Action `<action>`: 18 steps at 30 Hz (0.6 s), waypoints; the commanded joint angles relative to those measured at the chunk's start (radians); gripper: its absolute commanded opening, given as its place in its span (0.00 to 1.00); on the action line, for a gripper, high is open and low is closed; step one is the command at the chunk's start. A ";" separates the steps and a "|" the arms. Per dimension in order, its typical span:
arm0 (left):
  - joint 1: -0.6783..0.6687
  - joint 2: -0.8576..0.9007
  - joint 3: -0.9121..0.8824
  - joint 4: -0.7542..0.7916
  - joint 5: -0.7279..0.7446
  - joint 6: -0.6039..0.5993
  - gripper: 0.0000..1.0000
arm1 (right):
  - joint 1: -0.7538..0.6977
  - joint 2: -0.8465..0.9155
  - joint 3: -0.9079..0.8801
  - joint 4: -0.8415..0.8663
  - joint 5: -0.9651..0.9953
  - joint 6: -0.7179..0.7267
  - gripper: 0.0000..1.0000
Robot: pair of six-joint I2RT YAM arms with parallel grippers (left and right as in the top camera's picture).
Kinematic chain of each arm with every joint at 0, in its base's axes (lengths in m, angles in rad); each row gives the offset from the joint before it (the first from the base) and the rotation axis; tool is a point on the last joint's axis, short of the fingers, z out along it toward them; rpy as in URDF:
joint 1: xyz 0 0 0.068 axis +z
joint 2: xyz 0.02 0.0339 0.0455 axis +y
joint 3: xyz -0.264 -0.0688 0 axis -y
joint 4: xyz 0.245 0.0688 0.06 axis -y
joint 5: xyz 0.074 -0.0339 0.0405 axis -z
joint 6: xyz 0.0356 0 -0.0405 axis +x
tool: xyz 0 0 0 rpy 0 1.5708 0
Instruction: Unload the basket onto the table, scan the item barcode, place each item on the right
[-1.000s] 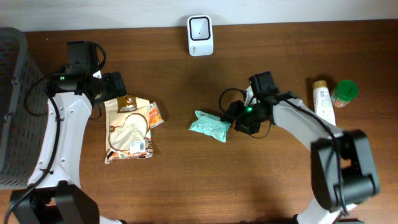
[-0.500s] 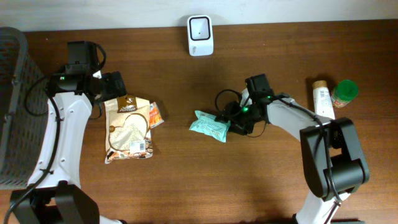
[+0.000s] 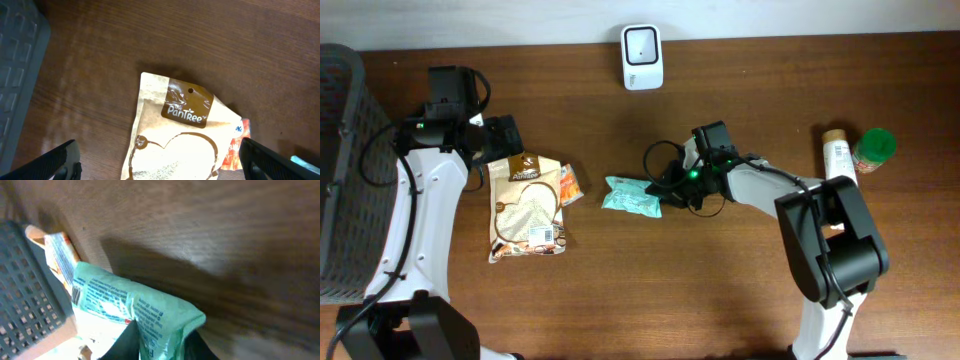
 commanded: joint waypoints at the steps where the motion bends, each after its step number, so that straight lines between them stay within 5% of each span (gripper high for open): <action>1: 0.002 -0.004 0.014 0.002 -0.007 0.019 0.99 | 0.002 0.050 -0.028 0.039 0.032 -0.082 0.06; 7: 0.002 -0.004 0.014 0.002 -0.007 0.019 0.99 | -0.046 0.046 0.034 0.028 -0.165 -0.212 0.04; 18: 0.002 -0.004 0.014 0.002 -0.007 0.019 0.99 | -0.089 -0.095 0.267 -0.436 -0.213 -0.563 0.04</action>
